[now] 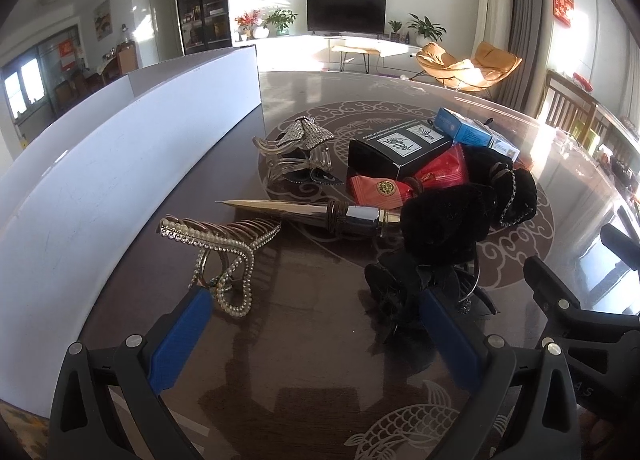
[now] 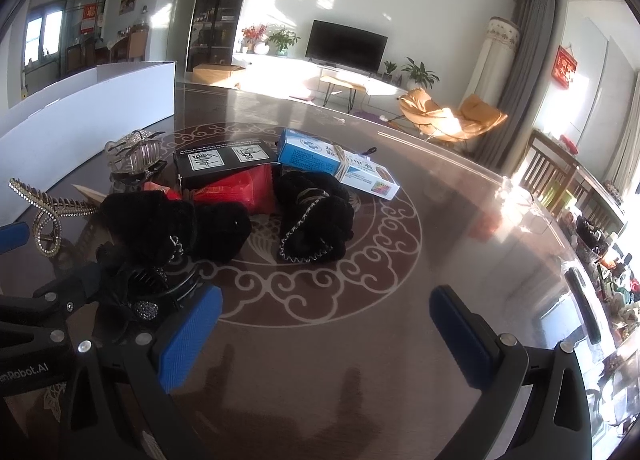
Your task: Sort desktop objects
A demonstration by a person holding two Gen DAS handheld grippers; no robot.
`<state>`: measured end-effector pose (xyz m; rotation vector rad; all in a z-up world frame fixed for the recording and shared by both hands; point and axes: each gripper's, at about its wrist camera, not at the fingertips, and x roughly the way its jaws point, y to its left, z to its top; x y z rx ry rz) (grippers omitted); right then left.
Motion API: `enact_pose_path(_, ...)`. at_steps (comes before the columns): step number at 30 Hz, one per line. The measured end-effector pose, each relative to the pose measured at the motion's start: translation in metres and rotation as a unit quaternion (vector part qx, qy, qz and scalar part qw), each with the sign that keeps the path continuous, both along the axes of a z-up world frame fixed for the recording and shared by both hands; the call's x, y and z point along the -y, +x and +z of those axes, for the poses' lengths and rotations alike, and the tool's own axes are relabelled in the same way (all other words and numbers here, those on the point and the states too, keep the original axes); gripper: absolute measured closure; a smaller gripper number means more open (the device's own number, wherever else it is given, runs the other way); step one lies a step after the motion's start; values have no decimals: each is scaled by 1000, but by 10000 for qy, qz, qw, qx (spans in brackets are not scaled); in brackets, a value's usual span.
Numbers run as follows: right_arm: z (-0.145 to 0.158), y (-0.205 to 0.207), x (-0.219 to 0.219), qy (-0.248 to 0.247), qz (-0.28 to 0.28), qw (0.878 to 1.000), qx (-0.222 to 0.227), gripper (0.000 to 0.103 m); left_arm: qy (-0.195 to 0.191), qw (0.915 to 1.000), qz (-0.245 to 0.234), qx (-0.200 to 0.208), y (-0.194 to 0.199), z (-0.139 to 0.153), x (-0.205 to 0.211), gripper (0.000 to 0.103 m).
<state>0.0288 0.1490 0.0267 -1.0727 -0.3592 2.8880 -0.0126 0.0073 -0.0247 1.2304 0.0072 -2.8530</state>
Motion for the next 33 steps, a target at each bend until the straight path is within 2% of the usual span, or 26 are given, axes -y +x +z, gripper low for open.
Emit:
enact_pose_path(8,-16,-18,2,103,-17,9983,567,0,98,9998,75,130,-1,-5,4,0)
enact_pose_path(11,-23,-24,4,172,-4,9971,746,0,205,9997,103,-48,5,2,9,0)
enact_pose_path(14,-22,-23,4,166,-16,9971,737,0,503,9981,218,-295,14,11,22,0)
enact_pose_path(18,-22,-23,3,170,-29,9971,745,0,803,9959,388,-154,10,9,33,0)
enact_pose_path(28,-23,-28,0,-32,47,9965,836,0,567,9976,392,-70,8,6,28,0)
enact_pose_path(33,-21,-27,-2,-91,16,9967,801,0,759,9955,559,-19,6,5,39,0)
